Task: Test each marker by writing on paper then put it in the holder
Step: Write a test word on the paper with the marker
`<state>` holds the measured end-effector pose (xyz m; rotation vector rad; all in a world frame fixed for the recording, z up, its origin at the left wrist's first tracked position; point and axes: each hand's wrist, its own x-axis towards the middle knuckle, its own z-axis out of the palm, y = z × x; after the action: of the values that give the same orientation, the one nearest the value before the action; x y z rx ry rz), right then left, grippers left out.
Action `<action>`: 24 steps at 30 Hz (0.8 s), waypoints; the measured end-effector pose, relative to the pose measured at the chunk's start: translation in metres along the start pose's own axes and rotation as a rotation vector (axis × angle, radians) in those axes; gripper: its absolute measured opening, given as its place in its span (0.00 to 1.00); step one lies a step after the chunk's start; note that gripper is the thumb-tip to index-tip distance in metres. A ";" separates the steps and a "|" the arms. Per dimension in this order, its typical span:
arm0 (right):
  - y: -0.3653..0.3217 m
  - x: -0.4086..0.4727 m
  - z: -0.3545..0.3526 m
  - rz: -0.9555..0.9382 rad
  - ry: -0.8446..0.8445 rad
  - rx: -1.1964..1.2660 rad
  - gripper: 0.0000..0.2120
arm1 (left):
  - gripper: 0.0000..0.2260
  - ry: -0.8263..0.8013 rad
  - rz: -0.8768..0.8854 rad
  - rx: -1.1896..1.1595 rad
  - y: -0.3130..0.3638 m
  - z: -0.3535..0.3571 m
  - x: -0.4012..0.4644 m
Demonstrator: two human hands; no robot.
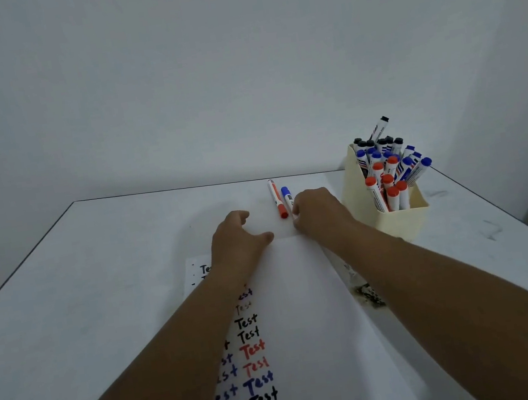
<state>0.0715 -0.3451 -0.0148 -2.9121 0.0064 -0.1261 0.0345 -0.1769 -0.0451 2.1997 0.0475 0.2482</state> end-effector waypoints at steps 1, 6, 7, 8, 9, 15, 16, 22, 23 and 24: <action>0.002 -0.003 0.000 0.003 0.017 0.024 0.09 | 0.30 -0.010 -0.002 -0.014 0.000 -0.001 0.000; 0.009 -0.023 -0.009 -0.005 0.248 0.065 0.07 | 0.27 -0.116 0.081 -0.018 0.004 -0.015 0.003; 0.009 -0.028 -0.013 -0.034 0.291 0.049 0.06 | 0.26 -0.111 0.118 0.008 0.007 -0.020 0.004; 0.008 -0.031 -0.019 -0.075 0.335 0.038 0.06 | 0.26 -0.101 0.157 0.044 0.009 -0.024 0.003; 0.008 -0.035 -0.024 -0.125 0.380 0.039 0.06 | 0.26 -0.092 0.205 0.090 0.010 -0.029 0.003; -0.006 -0.088 -0.058 -0.364 0.528 0.409 0.09 | 0.26 0.040 0.795 0.407 0.001 -0.061 -0.010; -0.009 -0.097 -0.061 -0.358 0.499 0.509 0.09 | 0.24 0.062 0.856 0.421 0.000 -0.067 -0.015; -0.038 -0.139 -0.056 -0.166 0.219 1.194 0.09 | 0.13 0.027 0.789 0.311 -0.005 -0.092 -0.061; -0.044 -0.146 -0.054 -0.123 0.141 1.376 0.09 | 0.12 0.005 0.741 0.305 -0.006 -0.094 -0.070; -0.049 -0.151 -0.050 -0.091 0.055 1.537 0.09 | 0.12 -0.019 0.693 0.313 -0.006 -0.095 -0.078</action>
<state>-0.0835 -0.3062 0.0320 -1.3735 -0.1436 -0.1341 -0.0604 -0.1075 -0.0072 2.4582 -0.7416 0.6362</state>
